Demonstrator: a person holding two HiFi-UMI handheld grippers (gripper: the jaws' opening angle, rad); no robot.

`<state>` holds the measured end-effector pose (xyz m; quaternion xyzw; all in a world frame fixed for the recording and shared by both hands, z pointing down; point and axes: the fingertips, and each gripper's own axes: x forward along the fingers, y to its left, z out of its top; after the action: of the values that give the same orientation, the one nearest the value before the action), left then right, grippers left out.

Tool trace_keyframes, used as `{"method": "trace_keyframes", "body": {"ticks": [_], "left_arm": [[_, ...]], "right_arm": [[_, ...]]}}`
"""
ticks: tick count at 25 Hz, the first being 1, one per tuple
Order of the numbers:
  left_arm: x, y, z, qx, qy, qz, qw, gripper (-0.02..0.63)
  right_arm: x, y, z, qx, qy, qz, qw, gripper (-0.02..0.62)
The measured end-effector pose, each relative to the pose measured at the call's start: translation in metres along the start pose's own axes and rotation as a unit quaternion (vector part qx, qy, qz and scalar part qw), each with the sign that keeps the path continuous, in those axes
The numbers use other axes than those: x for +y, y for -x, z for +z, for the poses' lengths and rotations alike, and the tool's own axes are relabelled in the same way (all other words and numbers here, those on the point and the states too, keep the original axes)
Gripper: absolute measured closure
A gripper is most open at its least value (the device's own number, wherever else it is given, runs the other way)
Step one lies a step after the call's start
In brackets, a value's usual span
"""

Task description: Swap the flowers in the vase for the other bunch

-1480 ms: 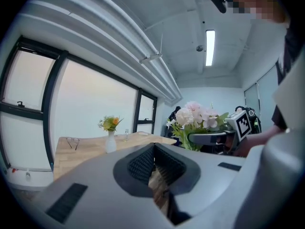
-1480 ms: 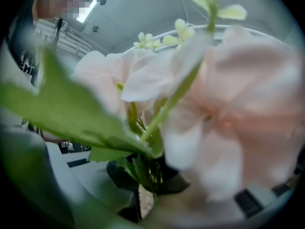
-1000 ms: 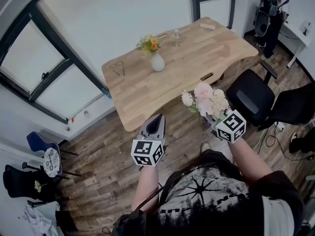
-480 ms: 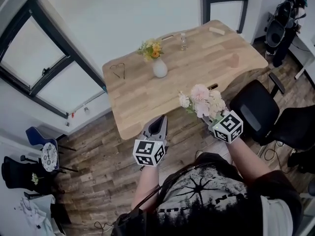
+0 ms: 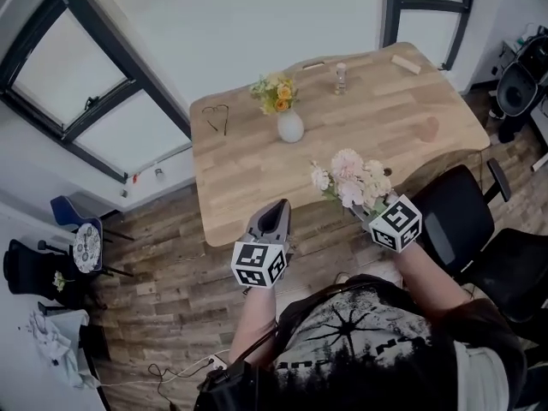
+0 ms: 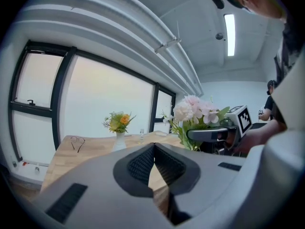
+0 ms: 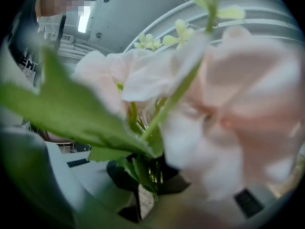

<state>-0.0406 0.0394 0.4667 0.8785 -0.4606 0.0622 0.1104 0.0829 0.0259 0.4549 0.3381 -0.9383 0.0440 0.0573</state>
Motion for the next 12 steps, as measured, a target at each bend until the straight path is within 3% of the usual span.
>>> {"method": "trace_keyframes", "body": {"ticks": [12], "left_arm": [[0.017, -0.04, 0.002, 0.0, 0.009, 0.066, 0.9978, 0.592]], "right_arm": [[-0.049, -0.016, -0.013, 0.006, -0.014, 0.049, 0.999, 0.561]]}}
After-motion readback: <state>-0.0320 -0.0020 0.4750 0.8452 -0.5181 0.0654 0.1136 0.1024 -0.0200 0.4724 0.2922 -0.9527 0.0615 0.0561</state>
